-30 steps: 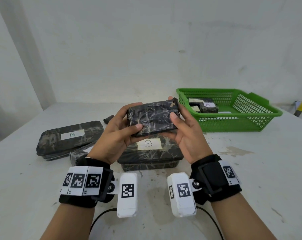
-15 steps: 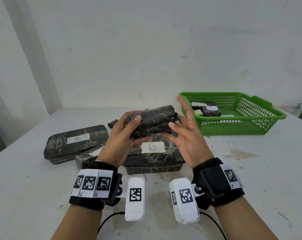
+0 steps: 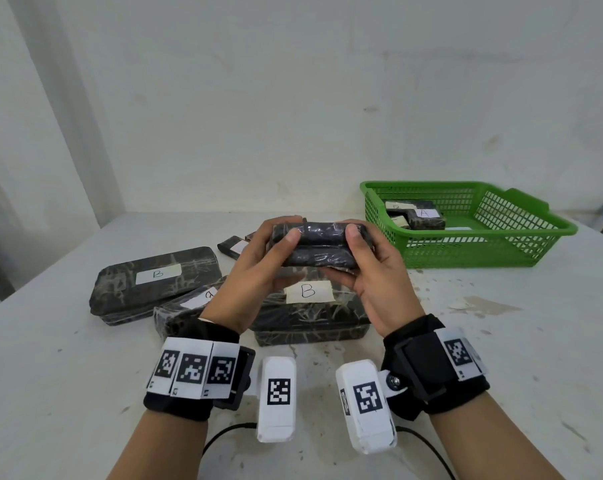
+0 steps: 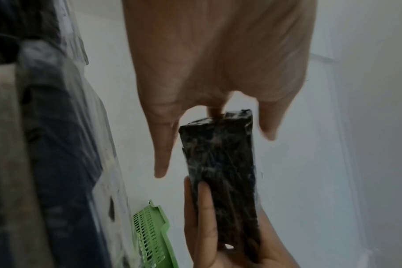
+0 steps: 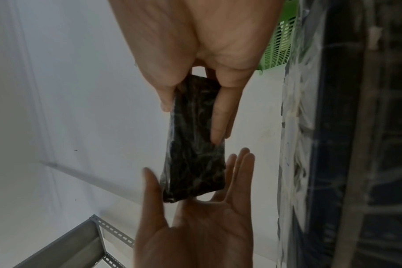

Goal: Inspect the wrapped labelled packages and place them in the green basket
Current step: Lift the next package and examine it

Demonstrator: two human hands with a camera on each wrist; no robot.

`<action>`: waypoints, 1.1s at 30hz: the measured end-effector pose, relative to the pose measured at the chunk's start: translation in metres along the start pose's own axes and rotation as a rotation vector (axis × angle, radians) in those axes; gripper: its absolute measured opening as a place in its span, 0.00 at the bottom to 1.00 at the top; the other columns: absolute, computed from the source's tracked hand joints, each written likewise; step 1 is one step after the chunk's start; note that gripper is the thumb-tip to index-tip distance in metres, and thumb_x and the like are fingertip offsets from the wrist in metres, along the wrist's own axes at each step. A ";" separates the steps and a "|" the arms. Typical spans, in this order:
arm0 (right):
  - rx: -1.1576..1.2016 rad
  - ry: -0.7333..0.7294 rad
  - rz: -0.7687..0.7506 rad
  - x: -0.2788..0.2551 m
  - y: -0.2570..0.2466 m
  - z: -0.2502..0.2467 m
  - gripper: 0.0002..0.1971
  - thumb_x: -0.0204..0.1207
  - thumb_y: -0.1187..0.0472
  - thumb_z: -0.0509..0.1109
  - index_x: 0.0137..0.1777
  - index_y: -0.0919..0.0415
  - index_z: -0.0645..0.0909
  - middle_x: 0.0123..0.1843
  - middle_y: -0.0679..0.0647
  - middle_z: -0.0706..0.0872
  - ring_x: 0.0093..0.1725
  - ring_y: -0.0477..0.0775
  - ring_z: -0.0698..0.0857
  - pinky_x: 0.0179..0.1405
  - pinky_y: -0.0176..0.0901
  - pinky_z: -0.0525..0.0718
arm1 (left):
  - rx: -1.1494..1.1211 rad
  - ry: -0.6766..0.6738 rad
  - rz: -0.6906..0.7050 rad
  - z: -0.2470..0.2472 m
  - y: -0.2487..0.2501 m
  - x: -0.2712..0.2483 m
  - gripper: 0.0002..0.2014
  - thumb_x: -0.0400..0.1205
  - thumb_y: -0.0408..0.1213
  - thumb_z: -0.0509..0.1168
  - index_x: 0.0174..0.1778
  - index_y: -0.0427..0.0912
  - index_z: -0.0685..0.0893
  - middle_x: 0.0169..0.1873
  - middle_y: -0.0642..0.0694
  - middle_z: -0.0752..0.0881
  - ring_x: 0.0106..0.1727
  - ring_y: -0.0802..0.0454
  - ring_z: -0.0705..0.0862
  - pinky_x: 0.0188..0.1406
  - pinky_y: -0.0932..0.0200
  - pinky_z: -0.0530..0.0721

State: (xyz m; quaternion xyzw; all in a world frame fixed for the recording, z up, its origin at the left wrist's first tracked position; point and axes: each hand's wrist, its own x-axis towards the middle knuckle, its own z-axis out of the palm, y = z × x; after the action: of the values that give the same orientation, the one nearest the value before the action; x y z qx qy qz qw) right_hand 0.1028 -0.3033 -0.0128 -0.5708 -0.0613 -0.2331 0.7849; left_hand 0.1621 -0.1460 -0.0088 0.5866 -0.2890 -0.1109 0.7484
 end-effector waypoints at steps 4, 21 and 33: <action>0.018 -0.022 0.031 -0.001 -0.004 0.003 0.23 0.73 0.42 0.64 0.60 0.57 0.81 0.64 0.61 0.87 0.65 0.59 0.87 0.52 0.50 0.90 | 0.035 0.065 0.060 -0.002 -0.004 0.001 0.15 0.85 0.42 0.61 0.61 0.36 0.80 0.59 0.35 0.87 0.61 0.42 0.88 0.56 0.52 0.89; -0.064 0.062 -0.006 -0.002 -0.001 0.005 0.19 0.78 0.43 0.63 0.56 0.58 0.80 0.55 0.52 0.90 0.57 0.53 0.90 0.49 0.54 0.91 | 0.009 0.092 0.074 0.005 -0.003 0.000 0.22 0.80 0.49 0.67 0.63 0.37 0.83 0.56 0.38 0.89 0.60 0.43 0.89 0.53 0.54 0.90; -0.075 0.109 0.023 -0.004 -0.002 0.007 0.18 0.74 0.46 0.70 0.56 0.59 0.79 0.52 0.53 0.90 0.53 0.51 0.91 0.47 0.48 0.91 | 0.003 0.061 0.075 0.007 -0.002 -0.001 0.09 0.83 0.32 0.66 0.59 0.36 0.84 0.47 0.43 0.91 0.51 0.49 0.91 0.45 0.59 0.90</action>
State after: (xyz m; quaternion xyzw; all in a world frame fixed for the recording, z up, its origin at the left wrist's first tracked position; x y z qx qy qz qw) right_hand 0.0994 -0.2961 -0.0105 -0.5869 -0.0032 -0.2566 0.7679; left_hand 0.1577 -0.1513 -0.0100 0.5796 -0.2880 -0.0641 0.7596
